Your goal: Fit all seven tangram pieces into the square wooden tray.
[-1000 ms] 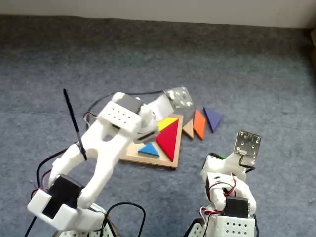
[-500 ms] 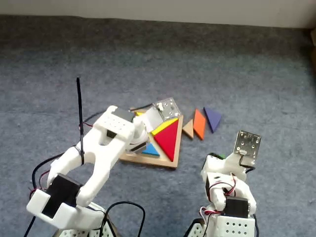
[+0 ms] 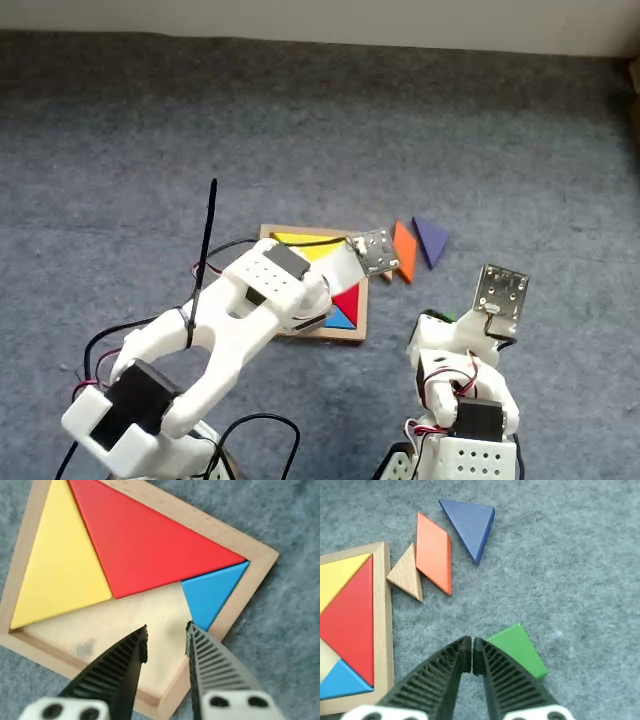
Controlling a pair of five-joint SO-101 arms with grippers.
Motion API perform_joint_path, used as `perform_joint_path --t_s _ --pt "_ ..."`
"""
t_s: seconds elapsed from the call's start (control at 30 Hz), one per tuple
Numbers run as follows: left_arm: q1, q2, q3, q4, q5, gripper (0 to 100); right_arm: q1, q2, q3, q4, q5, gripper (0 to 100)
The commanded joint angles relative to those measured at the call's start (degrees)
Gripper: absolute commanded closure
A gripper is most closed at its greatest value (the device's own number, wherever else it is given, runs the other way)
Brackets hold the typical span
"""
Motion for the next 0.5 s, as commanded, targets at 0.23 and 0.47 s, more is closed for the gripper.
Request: perform_joint_path --t_s 0.23,0.47 --pt "-3.12 -17.63 -3.21 7.82 6.77 86 0.92 -0.31 6.64 -0.13 0.79 97.6" --pt "-10.33 -37.14 7.34 8.97 10.11 86 3.21 -0.22 6.46 0.22 0.79 97.2"
